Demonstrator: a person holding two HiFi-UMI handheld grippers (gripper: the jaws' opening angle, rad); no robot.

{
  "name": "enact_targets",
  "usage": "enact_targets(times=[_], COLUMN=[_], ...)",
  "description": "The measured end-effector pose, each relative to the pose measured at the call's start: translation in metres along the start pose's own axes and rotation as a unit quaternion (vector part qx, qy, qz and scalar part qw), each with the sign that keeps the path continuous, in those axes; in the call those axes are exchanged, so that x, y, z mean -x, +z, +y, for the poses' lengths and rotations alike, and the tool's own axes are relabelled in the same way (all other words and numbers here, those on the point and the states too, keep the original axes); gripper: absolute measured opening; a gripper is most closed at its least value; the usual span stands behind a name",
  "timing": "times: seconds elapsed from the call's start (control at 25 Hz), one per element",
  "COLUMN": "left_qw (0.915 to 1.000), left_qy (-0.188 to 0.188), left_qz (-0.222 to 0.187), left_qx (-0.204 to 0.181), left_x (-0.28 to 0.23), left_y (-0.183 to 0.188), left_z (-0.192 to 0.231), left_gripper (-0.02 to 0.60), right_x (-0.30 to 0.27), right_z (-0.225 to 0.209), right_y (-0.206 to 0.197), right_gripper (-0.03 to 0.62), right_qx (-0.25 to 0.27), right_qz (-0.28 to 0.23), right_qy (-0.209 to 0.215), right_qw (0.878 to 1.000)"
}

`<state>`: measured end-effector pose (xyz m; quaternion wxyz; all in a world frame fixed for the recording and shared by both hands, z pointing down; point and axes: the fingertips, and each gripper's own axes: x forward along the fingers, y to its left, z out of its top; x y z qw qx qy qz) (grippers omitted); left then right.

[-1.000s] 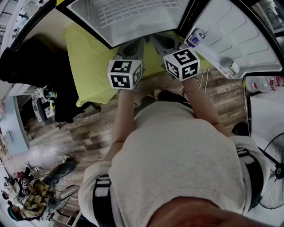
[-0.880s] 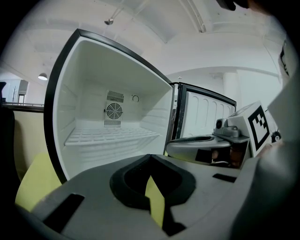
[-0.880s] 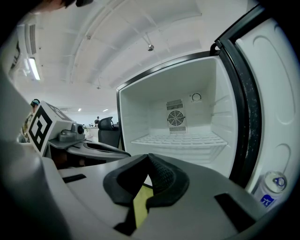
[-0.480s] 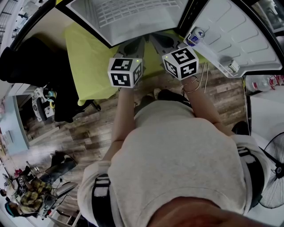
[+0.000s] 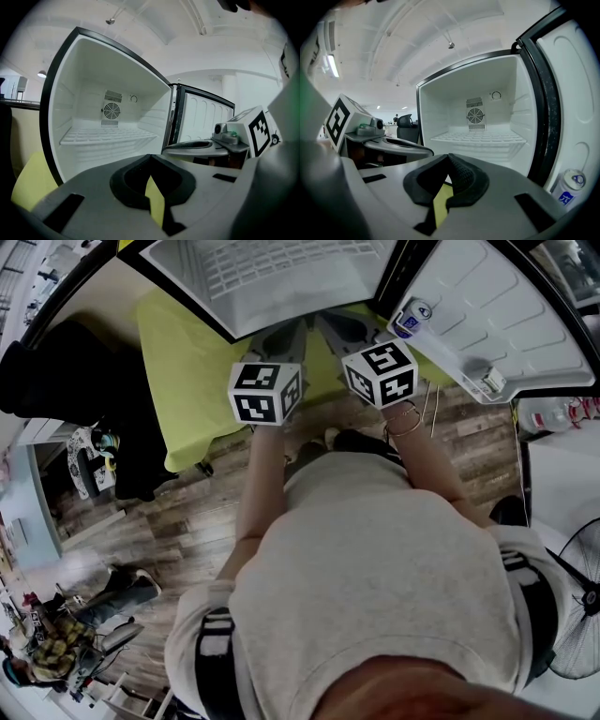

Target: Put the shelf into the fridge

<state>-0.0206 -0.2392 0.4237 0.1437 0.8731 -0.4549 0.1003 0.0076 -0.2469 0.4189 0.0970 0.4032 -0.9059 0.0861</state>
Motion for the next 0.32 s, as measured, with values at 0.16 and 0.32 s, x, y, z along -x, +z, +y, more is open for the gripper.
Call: enact_targets(times=[0.16, 0.32], left_qw=[1.0000, 0.9999], left_qy=[0.004, 0.007], left_qz=[0.001, 0.001], left_qx=[0.004, 0.008], left_x=[0.0002, -0.0010], left_y=[-0.0016, -0.0022], left_z=[0.0039, 0.0070], left_gripper=[0.011, 0.011], right_x=[0.0011, 0.0017], right_z=[-0.0007, -0.0049], right_y=[0.0016, 0.0030], right_gripper=[0.009, 0.009], right_qx=[0.002, 0.003], right_qz=[-0.003, -0.004], right_qy=[-0.002, -0.006], right_qw=[1.000, 1.000])
